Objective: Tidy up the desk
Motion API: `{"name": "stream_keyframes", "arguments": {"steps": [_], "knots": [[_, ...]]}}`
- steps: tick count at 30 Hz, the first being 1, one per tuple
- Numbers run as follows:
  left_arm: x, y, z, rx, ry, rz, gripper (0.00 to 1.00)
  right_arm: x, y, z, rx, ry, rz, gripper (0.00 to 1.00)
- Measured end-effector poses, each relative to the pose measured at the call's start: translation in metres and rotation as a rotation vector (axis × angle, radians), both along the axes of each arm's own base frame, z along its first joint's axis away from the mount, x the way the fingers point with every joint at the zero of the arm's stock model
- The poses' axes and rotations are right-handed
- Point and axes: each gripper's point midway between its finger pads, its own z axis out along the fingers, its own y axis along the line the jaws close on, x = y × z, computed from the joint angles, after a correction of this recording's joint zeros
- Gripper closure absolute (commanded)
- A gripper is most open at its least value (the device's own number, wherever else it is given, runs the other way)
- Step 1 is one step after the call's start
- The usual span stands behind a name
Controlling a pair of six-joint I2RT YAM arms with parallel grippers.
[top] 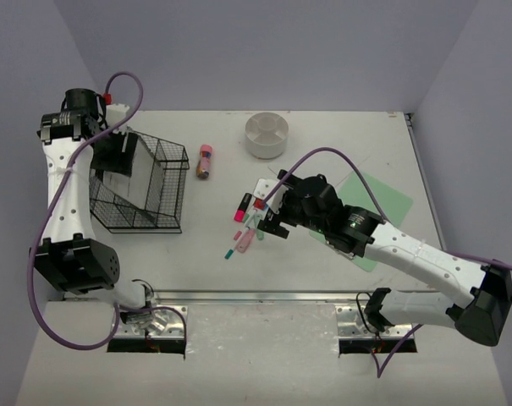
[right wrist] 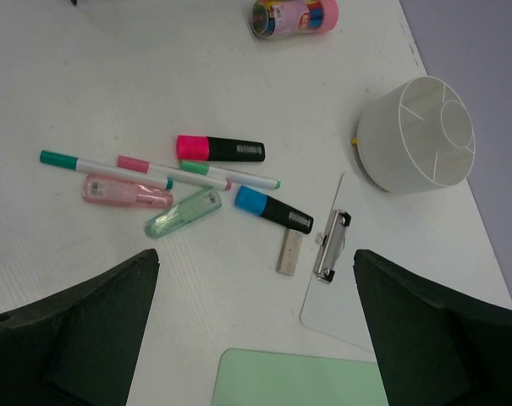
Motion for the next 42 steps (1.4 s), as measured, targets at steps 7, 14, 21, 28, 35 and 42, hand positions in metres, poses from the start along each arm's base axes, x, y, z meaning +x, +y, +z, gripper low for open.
{"name": "stream_keyframes", "arguments": {"steps": [7,14,21,28,35,42], "knots": [[0.020,-0.008,0.032,-0.049,-0.101,-0.006,0.20,0.021,-0.019,-0.002,0.017,-0.009,-0.106,0.14],[0.056,-0.014,0.135,-0.071,-0.500,0.024,0.00,0.097,-0.097,-0.021,0.049,0.112,-0.467,0.28],[0.042,-0.032,0.219,-0.102,-0.819,-0.005,0.00,0.125,-0.131,-0.090,-0.060,0.268,-0.556,0.32],[0.039,-0.047,0.228,-0.149,-0.900,-0.060,0.00,0.150,-0.111,-0.152,-0.122,0.431,-0.524,0.31],[0.048,-0.054,0.209,-0.153,-0.876,-0.086,0.00,0.178,-0.097,-0.188,-0.124,0.504,-0.520,0.35],[0.051,-0.055,0.196,-0.152,-0.865,-0.089,0.00,0.186,-0.094,-0.214,-0.127,0.551,-0.510,0.46]]}}
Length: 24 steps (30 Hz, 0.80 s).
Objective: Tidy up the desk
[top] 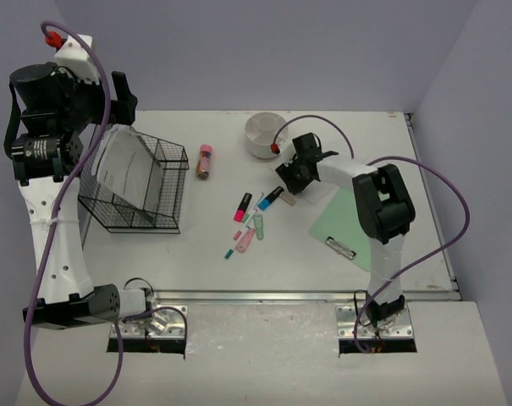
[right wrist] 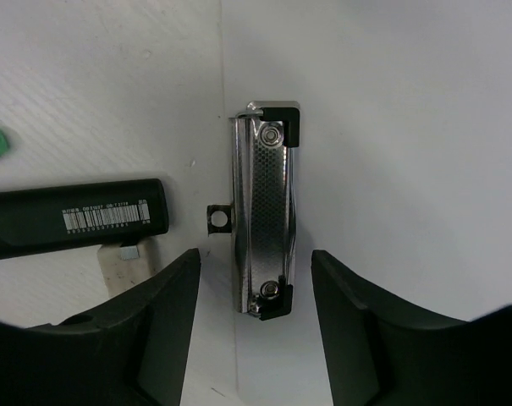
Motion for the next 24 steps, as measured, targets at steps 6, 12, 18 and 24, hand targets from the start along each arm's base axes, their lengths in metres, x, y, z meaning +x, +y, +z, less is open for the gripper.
{"name": "stream_keyframes", "arguments": {"steps": [6,12,18,24], "knots": [[0.003,-0.003,-0.006,-0.001,0.005,-0.009,0.00,0.010,0.001,-0.002,0.027,-0.007,0.011,0.58],[0.007,-0.010,-0.012,-0.002,0.013,-0.027,0.00,0.022,0.008,-0.003,0.054,-0.001,0.030,0.84],[0.009,-0.033,-0.028,-0.004,0.043,-0.088,0.00,0.024,0.009,-0.001,0.097,0.046,0.032,1.00],[0.005,-0.090,-0.045,0.004,0.068,-0.232,0.00,0.011,0.008,0.017,0.163,0.097,0.019,1.00]]}}
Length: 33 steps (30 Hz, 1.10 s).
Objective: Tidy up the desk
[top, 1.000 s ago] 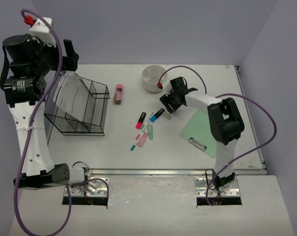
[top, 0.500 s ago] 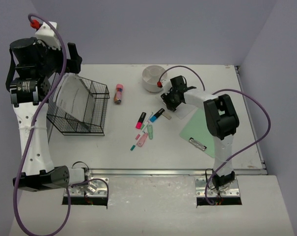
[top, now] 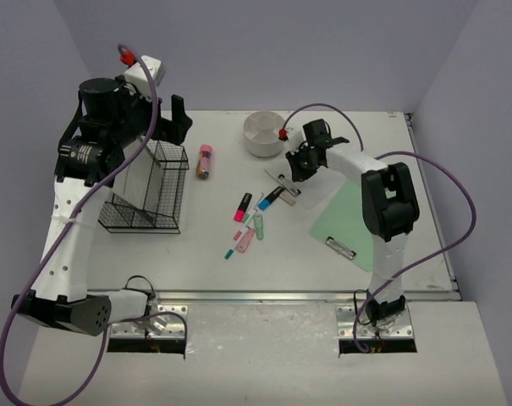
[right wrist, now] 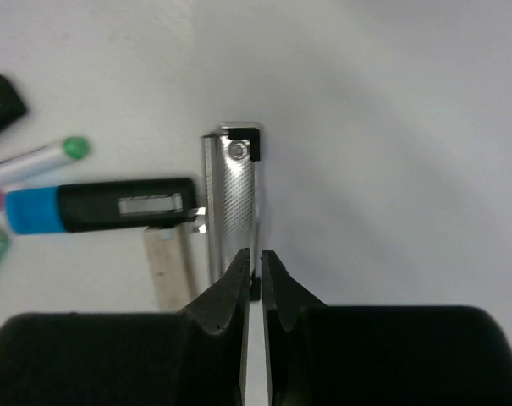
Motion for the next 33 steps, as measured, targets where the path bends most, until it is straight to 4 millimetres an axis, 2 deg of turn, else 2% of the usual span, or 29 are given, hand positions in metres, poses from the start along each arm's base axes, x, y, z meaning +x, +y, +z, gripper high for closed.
{"name": "stream_keyframes", "arguments": {"steps": [3,8,11,13,15,17,20,25,29,33], "knots": [[-0.002,-0.026,-0.004,-0.024,0.002,-0.062,0.00,-0.009,0.002,0.035,0.044,-0.008,-0.013,1.00],[-0.004,-0.056,-0.022,-0.111,0.036,-0.113,0.00,-0.017,0.013,0.113,0.162,-0.096,-0.026,1.00],[-0.004,-0.067,-0.034,-0.163,0.071,-0.122,0.00,-0.016,0.016,0.152,0.205,-0.167,-0.027,0.80],[-0.001,-0.071,-0.038,-0.178,0.088,-0.119,0.00,-0.011,0.015,0.163,0.201,-0.199,-0.033,0.61],[0.002,-0.071,-0.039,-0.188,0.088,-0.106,0.00,-0.004,0.012,0.160,0.175,-0.208,-0.050,0.56],[0.005,-0.069,-0.039,-0.188,0.086,-0.088,0.00,0.002,0.009,0.144,0.136,-0.191,-0.068,0.51],[0.008,-0.065,-0.039,-0.185,0.076,-0.065,0.00,0.002,0.003,0.106,0.060,-0.128,-0.086,0.50],[0.006,-0.060,-0.044,-0.173,0.073,-0.039,0.00,-0.014,-0.003,0.048,-0.054,-0.029,-0.068,0.50],[0.005,-0.057,-0.048,-0.168,0.077,-0.028,0.00,-0.017,-0.003,0.025,-0.106,-0.002,-0.045,0.48],[0.005,-0.057,-0.051,-0.166,0.081,-0.026,0.00,-0.018,-0.003,0.012,-0.131,0.009,-0.033,0.46]]}}
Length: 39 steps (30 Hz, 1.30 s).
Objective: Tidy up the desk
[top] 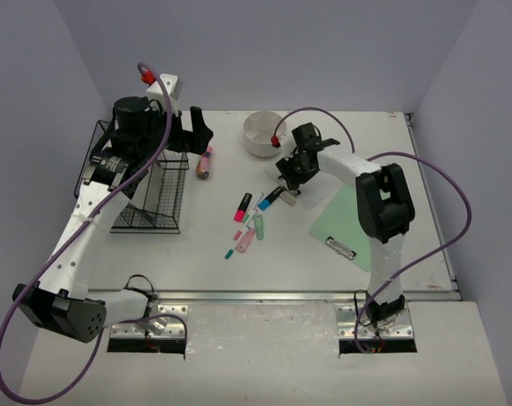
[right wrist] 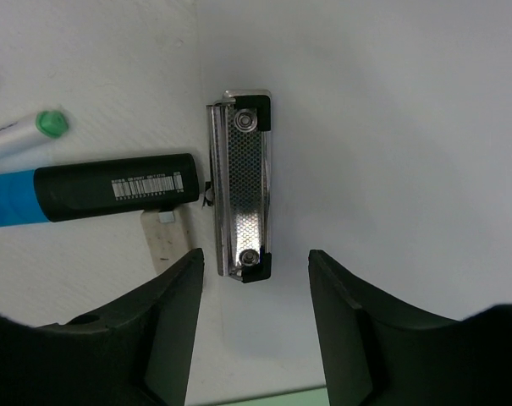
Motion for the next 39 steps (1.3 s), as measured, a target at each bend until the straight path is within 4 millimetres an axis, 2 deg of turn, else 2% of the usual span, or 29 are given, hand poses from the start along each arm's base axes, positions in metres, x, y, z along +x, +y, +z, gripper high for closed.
{"name": "stream_keyframes", "arguments": {"steps": [2,8,15,21,28,35,39], "knots": [[0.000,0.000,-0.002,0.001,0.005,0.001,0.00,0.000,-0.001,-0.006,-0.012,0.004,0.004,0.45],[0.000,0.000,-0.002,0.002,0.004,0.002,0.00,-0.003,-0.004,-0.019,-0.054,-0.001,0.022,0.31],[0.001,0.000,-0.002,0.000,0.000,0.002,0.00,-0.009,0.004,-0.030,-0.083,-0.008,0.056,0.31],[0.002,0.000,-0.006,0.002,0.006,0.003,0.00,-0.009,0.017,-0.031,-0.074,-0.023,0.077,0.34],[0.002,0.001,-0.007,0.004,0.008,0.007,0.00,0.006,0.031,-0.032,-0.042,-0.019,0.057,0.54],[0.002,0.002,-0.007,0.006,0.007,0.012,0.00,0.011,0.031,-0.033,-0.032,-0.021,0.045,0.76],[0.002,0.002,-0.009,0.006,0.010,0.013,0.00,0.014,0.025,-0.033,-0.033,-0.023,0.044,0.95]]}}
